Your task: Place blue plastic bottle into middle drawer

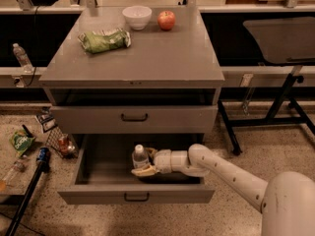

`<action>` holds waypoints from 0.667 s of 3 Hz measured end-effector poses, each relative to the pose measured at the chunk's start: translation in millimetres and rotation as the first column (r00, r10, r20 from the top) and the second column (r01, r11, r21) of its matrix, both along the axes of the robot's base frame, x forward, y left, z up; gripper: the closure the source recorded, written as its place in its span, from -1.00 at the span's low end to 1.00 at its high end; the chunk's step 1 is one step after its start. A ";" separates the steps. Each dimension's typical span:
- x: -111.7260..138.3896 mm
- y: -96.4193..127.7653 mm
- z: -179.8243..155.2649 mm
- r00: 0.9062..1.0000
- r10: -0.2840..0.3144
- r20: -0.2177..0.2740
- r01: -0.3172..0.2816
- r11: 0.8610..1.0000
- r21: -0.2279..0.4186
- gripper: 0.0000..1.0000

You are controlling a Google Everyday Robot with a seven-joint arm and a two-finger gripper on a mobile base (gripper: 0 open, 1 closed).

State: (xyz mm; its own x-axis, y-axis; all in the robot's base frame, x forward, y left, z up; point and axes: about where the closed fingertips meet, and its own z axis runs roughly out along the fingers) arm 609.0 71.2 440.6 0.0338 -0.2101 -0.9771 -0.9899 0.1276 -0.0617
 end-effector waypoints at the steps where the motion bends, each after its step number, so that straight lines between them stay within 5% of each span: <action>1: -2.0 -4.5 -5.2 0.999 -0.033 -0.014 0.033 0.999 -0.012 -1.00; 2: -3.3 -21.8 4.4 0.993 -0.112 -0.041 0.112 0.994 -0.013 -0.74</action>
Offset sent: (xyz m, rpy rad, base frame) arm -0.0078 -0.0747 0.0177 -0.0196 0.0963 -0.2940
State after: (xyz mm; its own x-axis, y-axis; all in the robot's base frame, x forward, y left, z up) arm 605.7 49.4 445.0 -0.0310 -0.2207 -0.9748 -0.9711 0.2374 -0.0229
